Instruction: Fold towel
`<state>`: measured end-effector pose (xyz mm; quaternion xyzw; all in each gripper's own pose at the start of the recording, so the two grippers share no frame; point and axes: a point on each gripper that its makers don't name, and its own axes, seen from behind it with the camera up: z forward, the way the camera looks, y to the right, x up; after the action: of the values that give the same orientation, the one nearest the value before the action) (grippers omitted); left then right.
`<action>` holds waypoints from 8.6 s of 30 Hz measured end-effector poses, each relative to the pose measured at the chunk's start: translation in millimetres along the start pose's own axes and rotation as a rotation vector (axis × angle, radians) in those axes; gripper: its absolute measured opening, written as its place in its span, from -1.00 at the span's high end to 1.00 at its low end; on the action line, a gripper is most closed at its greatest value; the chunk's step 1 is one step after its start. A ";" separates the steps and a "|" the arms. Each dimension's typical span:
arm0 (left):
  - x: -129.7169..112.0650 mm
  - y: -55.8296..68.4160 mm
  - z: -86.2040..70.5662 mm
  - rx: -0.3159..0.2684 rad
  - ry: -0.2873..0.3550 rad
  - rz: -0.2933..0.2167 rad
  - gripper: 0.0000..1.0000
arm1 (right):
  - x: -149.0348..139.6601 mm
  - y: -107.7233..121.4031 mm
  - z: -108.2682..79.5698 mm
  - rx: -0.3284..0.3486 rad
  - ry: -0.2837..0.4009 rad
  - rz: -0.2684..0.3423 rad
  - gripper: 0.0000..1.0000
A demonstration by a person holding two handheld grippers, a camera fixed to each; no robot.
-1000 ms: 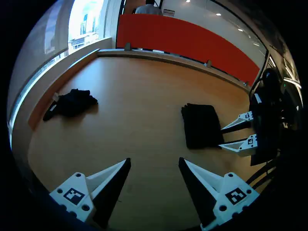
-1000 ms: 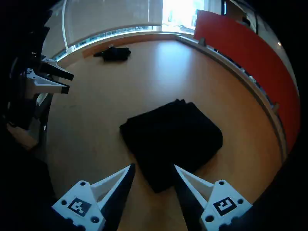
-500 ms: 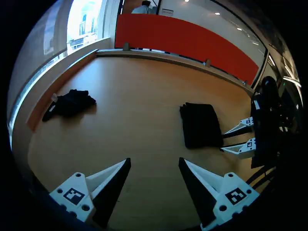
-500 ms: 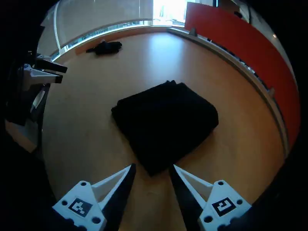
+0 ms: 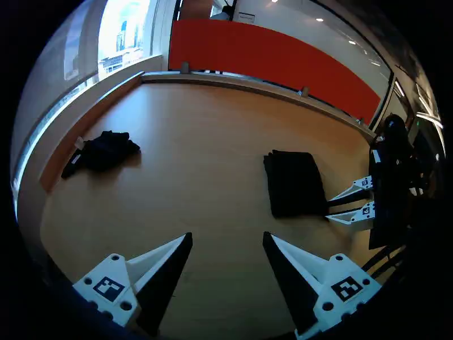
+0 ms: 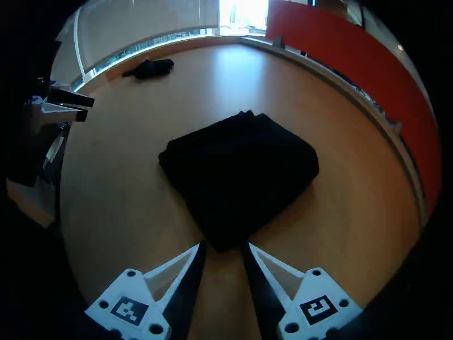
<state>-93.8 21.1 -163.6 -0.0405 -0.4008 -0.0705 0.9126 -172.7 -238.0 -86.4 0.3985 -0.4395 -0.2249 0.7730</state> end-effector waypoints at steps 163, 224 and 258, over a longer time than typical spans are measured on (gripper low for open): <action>50.8 42.2 2.7 -0.074 0.050 0.102 -0.84 | -98.4 333.3 -353.6 -0.603 0.178 0.334 0.94; 37.3 61.0 -1.4 -0.067 0.018 0.167 -0.84 | -328.4 272.7 -285.3 -0.654 -0.048 0.750 0.94; 53.3 58.9 1.7 -0.078 0.055 0.164 -0.84 | -252.8 252.3 -305.1 -0.716 0.134 0.687 -0.92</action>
<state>-49.9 74.3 -124.2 -0.1068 -0.3680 -0.0123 0.9236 -40.9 212.8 -98.0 -0.0462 -0.3897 -0.0679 0.9173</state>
